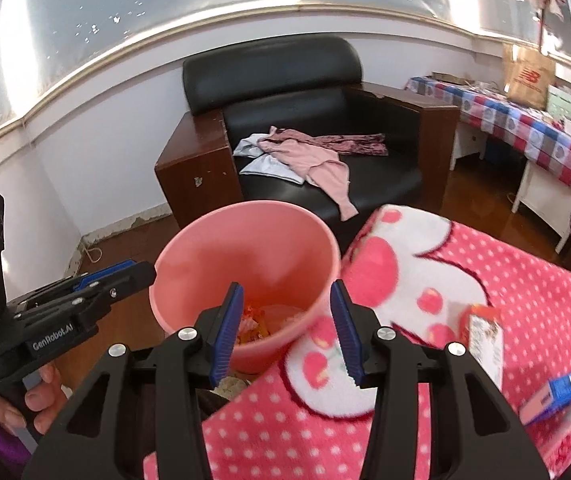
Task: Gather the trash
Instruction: 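Move both open tools back over the table toward the remaining trash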
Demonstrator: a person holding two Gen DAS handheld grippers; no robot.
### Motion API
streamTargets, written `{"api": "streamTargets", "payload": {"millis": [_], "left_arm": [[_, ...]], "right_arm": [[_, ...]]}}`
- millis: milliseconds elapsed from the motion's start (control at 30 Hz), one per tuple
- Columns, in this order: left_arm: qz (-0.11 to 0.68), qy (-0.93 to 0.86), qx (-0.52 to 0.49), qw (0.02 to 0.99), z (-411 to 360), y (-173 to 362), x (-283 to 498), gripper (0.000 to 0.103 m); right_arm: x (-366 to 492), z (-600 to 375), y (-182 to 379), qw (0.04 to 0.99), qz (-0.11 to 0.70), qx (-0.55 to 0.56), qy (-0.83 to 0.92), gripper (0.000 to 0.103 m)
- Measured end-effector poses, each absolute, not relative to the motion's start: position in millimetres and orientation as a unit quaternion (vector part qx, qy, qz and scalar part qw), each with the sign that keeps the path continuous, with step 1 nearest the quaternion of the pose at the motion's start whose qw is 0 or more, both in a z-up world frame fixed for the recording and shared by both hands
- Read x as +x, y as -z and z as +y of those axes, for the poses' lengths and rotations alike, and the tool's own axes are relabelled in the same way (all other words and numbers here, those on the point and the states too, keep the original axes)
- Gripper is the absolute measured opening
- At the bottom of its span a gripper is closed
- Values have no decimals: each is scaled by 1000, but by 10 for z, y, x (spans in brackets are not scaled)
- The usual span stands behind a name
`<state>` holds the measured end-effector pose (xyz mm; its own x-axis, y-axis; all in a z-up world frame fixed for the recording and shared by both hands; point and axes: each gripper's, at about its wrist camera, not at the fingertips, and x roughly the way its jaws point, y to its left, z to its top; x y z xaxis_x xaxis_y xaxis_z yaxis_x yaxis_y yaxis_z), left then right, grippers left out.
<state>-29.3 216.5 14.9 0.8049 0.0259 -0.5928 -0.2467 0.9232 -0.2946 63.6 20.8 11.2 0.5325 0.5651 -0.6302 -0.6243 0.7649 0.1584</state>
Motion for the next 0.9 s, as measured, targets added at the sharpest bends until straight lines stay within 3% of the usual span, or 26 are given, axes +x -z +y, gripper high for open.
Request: {"api": "streamTargets", "payload": {"millis": [900], "left_arm": [[351,78,-100,928,453,-101,159,28]], "right_arm": [[237,-2194,117,928,344,46,-135,46]]}}
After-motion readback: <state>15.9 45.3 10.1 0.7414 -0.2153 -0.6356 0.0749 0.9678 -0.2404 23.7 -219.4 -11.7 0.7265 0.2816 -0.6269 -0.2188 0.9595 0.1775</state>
